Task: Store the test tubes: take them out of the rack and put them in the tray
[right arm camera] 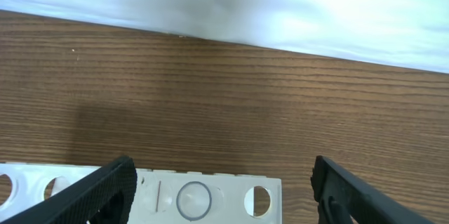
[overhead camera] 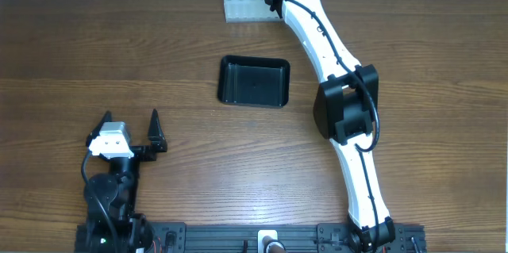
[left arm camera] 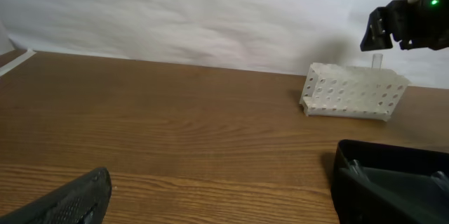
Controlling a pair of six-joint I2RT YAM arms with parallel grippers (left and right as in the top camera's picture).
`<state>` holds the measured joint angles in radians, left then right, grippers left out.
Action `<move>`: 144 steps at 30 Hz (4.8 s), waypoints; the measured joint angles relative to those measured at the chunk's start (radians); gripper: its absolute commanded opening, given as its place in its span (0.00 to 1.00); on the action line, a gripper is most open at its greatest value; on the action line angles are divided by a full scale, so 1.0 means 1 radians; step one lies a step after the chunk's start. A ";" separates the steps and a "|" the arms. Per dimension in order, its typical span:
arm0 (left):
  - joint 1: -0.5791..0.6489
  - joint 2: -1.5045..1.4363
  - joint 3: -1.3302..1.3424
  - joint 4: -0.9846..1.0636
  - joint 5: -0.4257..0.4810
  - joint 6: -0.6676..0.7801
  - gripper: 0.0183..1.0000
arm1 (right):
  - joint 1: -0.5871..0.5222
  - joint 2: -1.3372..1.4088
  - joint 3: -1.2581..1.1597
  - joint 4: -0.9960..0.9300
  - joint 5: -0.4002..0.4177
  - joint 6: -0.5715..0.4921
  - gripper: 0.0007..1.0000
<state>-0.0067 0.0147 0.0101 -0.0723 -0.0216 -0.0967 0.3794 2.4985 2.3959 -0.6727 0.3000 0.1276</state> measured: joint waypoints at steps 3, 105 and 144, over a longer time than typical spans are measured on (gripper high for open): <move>0.000 0.000 0.000 0.000 0.000 0.000 1.00 | 0.000 0.010 0.000 0.000 0.000 0.000 0.79; 0.000 0.000 0.000 0.000 0.000 0.000 1.00 | 0.135 -0.042 0.023 -0.912 -0.355 0.497 0.04; 0.000 0.000 0.000 0.000 0.000 0.000 1.00 | 0.085 -0.047 -0.174 -0.735 -0.347 0.501 0.20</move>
<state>-0.0067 0.0147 0.0101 -0.0723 -0.0216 -0.0967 0.4648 2.4519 2.2223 -1.4082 -0.0467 0.6289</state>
